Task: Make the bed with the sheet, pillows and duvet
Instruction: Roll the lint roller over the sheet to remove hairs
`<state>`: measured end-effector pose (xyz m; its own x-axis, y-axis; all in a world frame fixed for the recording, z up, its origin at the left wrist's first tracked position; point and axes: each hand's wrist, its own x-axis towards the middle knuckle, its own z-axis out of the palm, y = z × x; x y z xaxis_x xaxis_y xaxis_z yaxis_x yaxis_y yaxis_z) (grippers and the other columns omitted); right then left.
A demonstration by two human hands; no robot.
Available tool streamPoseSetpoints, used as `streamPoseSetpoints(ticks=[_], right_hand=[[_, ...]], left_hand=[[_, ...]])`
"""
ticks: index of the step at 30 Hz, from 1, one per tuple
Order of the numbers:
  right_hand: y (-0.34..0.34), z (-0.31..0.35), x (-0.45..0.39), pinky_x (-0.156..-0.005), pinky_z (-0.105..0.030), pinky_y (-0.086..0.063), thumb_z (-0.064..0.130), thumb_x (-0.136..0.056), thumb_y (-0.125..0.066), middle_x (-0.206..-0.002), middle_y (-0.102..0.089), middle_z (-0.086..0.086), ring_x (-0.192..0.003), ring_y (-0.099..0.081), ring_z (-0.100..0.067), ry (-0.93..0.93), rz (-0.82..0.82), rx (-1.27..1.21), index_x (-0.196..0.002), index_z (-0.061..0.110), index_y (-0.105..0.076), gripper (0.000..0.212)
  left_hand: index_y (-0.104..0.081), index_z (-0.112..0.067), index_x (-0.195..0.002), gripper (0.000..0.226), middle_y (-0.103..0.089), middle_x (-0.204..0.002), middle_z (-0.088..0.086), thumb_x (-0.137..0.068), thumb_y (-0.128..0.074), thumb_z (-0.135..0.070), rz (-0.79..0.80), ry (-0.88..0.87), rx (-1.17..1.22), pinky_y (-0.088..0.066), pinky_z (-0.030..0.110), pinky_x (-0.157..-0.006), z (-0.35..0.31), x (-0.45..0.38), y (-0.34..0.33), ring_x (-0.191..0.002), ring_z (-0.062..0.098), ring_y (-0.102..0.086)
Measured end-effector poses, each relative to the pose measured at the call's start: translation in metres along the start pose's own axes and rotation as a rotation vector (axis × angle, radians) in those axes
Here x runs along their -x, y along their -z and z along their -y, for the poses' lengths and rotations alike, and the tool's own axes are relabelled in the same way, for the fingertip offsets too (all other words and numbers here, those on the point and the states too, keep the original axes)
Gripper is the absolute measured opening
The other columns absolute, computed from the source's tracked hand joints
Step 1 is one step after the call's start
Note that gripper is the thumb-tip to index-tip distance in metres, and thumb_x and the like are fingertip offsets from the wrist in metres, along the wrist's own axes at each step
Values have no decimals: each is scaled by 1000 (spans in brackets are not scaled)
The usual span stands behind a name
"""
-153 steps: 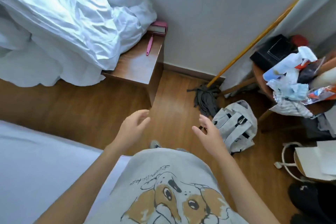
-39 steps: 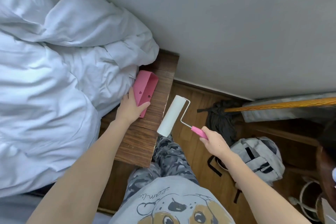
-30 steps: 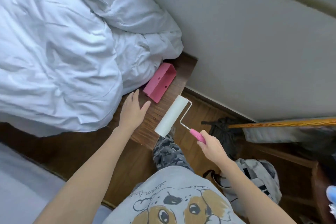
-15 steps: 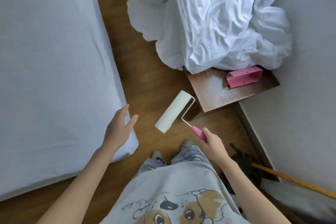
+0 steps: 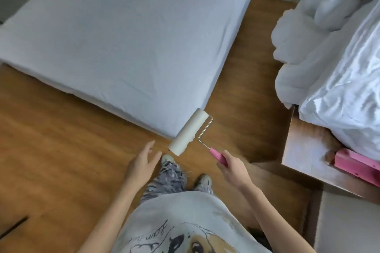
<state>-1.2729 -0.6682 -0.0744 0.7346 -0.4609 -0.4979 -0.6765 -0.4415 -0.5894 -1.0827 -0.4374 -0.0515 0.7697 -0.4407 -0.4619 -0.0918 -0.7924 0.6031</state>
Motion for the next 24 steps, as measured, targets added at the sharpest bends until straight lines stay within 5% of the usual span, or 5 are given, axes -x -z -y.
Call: streamPoseSetpoints(ticks=[4, 10, 16, 24], right_hand=[[-9, 25, -12, -50, -20, -28, 17, -89, -58, -66, -49, 6, -63, -44, -22, 56, 45, 50, -82, 21, -38, 22], [-26, 69, -27, -57, -18, -34, 9, -85, -61, -64, -47, 14, -57, -44, -5, 118, 93, 4, -97, 26, -51, 23], [-66, 132, -66, -55, -21, -33, 21, -86, -66, -60, -46, 9, -55, -42, -7, -31, 11, -75, -78, 36, -46, 27], [-133, 255, -149, -52, -23, -32, 15, -87, -58, -63, -49, 7, -57, -44, -10, -216, -104, -66, -84, 19, -47, 13]], left_hand=[[-48, -17, -138, 42, -57, -128, 0, -98, -53, -27, -99, 107, 165, -43, 30, -95, 28, 16, 13, -116, 14, -53], [-51, -16, -134, 36, -60, -114, -1, -99, -51, -24, -158, 248, 267, -45, 34, -94, 64, 11, 42, -114, 20, -56], [-49, -18, -136, 37, -58, -117, -6, -100, -49, -27, -154, 206, 268, -40, 24, -88, 95, -33, 103, -110, 10, -54], [-46, -22, -139, 40, -55, -133, -4, -100, -47, -33, -27, 96, 87, -43, 27, -91, 161, -138, 219, -119, 11, -51]])
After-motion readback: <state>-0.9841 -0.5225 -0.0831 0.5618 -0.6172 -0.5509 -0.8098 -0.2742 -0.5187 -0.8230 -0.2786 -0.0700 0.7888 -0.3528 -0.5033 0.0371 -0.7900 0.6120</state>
